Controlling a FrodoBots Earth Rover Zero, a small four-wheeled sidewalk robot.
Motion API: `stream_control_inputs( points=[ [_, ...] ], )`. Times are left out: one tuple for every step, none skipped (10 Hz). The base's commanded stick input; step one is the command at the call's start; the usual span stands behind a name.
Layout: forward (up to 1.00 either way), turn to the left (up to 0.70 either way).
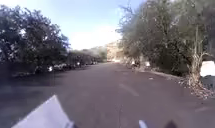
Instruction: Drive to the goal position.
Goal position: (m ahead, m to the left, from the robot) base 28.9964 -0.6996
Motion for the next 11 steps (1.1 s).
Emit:
stream_control_inputs(
  points=[
    [0.50,0.00],
    [0.50,0.00],
    [0.50,0.00],
    [0.50,0.00],
    [0.50,0.00],
    [0.50,0.00],
    [0.50,0.00],
    [0.50,0.00],
    [0.50,0.00],
    [0.50,0.00],
    [0.50,0.00]
  ],
)
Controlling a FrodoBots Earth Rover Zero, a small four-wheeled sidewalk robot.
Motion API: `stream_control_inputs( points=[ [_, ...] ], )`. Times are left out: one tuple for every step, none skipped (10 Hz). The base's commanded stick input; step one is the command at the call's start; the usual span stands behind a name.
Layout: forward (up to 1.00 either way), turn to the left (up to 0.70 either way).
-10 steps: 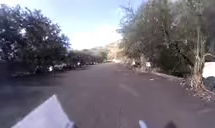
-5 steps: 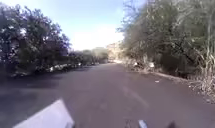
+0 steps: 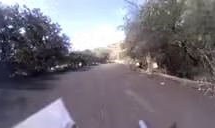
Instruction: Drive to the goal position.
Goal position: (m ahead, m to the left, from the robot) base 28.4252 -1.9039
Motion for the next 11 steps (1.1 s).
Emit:
stream_control_inputs(
  points=[
    [0.50,0.00],
    [0.50,0.00],
    [0.50,0.00],
    [0.50,0.00],
    [0.50,0.00],
    [0.50,0.00],
    [0.50,0.00],
    [0.50,0.00],
    [0.50,0.00],
    [0.50,0.00],
    [0.50,0.00]
  ],
)
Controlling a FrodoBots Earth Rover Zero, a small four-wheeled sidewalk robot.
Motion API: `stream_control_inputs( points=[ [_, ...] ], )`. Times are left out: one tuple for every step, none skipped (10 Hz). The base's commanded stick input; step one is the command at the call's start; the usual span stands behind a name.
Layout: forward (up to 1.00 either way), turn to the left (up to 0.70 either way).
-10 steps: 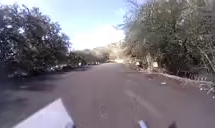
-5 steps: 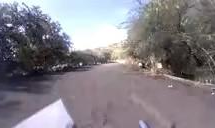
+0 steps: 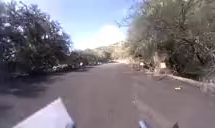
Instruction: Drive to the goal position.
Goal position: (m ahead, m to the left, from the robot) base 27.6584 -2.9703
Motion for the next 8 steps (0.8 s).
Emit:
stream_control_inputs(
  points=[
    [0.50,0.00],
    [0.50,0.00],
    [0.50,0.00],
    [0.50,0.00],
    [0.50,0.00],
    [0.50,0.00],
    [0.50,0.00],
    [0.50,-0.10]
  ],
)
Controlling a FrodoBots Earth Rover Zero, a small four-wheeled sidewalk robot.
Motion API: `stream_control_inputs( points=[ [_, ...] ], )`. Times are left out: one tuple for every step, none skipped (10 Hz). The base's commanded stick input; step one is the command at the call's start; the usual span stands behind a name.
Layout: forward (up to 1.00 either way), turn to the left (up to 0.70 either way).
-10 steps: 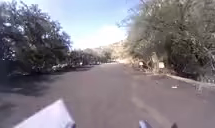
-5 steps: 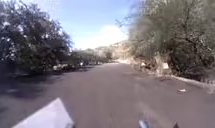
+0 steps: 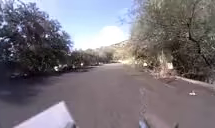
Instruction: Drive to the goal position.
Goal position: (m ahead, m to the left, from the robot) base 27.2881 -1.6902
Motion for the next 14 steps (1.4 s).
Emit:
stream_control_inputs(
  points=[
    [0.50,-0.50],
    [0.50,-0.50],
    [0.50,-0.50],
    [0.50,-0.49],
    [0.50,-0.03],
    [0.50,0.00],
    [0.50,0.00],
    [0.50,0.00],
    [0.50,0.00],
    [0.50,-0.18],
    [0.50,-0.46],
    [0.50,-0.50],
    [0.50,-0.02],
    [0.50,0.00]
  ],
)
